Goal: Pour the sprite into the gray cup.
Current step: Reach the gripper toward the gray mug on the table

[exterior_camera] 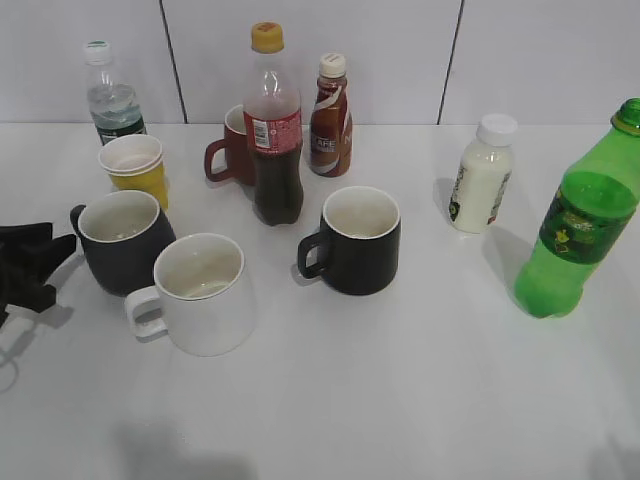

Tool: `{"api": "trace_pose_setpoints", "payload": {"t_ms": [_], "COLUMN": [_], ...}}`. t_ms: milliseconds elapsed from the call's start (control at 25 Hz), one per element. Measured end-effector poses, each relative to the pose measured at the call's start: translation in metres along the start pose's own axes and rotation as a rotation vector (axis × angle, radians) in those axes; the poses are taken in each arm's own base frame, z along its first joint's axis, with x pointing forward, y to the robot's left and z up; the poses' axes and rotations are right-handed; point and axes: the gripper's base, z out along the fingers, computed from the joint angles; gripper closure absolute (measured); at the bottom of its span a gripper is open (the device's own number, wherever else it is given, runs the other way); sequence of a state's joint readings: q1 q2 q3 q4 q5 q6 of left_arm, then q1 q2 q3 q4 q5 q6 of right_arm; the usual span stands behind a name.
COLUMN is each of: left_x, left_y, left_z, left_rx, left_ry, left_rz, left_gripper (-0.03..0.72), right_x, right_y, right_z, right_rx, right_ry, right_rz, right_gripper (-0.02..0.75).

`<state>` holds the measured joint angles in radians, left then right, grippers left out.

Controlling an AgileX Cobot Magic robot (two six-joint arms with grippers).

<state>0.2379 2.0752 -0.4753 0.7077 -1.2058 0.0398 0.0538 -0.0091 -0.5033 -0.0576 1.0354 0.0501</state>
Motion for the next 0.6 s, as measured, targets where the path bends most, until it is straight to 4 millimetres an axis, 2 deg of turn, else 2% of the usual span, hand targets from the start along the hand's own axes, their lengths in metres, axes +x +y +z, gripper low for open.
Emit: {"api": "trace_pose_setpoints", "payload": {"t_ms": [400,600], "left_x": [-0.011,-0.003], "left_y": [0.012,0.01], "left_z": [0.012,0.016], "left_rx": [-0.006,0.025], "left_ry": [-0.049,-0.033], "left_rz": [0.048,0.043], "left_gripper": [0.387,0.387], "right_x": [0.0,0.0], "right_y": [0.0,0.0], "right_z": [0.0,0.0], "right_rx": [0.0,0.0], "right_ry": [0.0,0.0], "right_rz": [0.001,0.001], "right_gripper": [0.147,0.147]}}
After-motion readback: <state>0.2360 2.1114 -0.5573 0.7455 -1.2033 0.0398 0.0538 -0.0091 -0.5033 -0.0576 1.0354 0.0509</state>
